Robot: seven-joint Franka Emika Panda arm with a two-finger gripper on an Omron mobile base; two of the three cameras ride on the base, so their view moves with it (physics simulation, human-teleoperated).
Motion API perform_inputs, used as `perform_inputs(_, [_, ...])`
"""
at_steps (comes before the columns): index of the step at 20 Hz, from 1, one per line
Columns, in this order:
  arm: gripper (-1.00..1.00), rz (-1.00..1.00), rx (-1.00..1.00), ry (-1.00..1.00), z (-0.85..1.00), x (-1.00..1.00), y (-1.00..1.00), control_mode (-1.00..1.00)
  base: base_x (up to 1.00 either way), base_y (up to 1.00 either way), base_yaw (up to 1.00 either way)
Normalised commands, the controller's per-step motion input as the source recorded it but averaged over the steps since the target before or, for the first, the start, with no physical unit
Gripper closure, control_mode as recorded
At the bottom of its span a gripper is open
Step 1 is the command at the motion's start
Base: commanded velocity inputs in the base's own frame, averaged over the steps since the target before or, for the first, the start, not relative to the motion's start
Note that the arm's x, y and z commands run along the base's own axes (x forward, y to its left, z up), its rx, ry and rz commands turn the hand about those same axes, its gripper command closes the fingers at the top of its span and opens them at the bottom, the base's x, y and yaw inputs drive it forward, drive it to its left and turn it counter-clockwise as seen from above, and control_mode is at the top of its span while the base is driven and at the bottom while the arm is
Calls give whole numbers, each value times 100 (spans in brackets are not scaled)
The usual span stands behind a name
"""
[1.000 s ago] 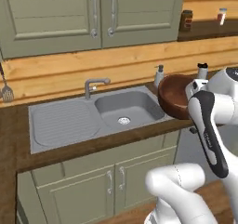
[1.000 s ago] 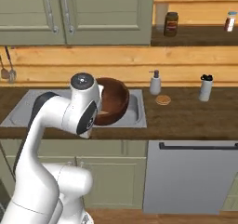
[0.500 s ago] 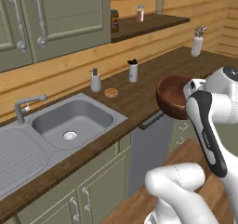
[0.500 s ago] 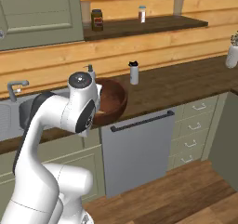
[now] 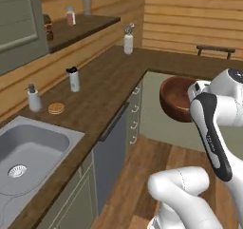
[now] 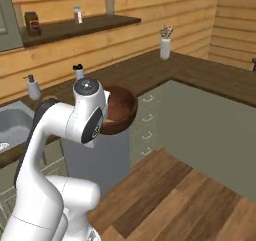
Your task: Pick the sweet potato from the sink and place it in the bowl. Then pick the bowl and place it in the microwave. Then close the microwave door and press the start button.
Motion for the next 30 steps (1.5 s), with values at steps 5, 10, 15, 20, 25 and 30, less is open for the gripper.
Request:
perform_inputs(5, [100,0,0,0,0,0,0,100,0,-17,-64])
perform_inputs(10, [100,0,0,0,0,0,0,100,0,-37,-64])
perform_inputs(15, [100,0,0,0,0,0,0,100,0,-38,-65])
perform_inputs(20, [100,0,0,0,0,0,0,100,6,-36,-64])
perform_inputs(25, [100,0,0,0,0,0,0,100,30,-23,-56])
perform_inputs(30, [100,0,0,0,0,0,0,100,63,-12,-40])
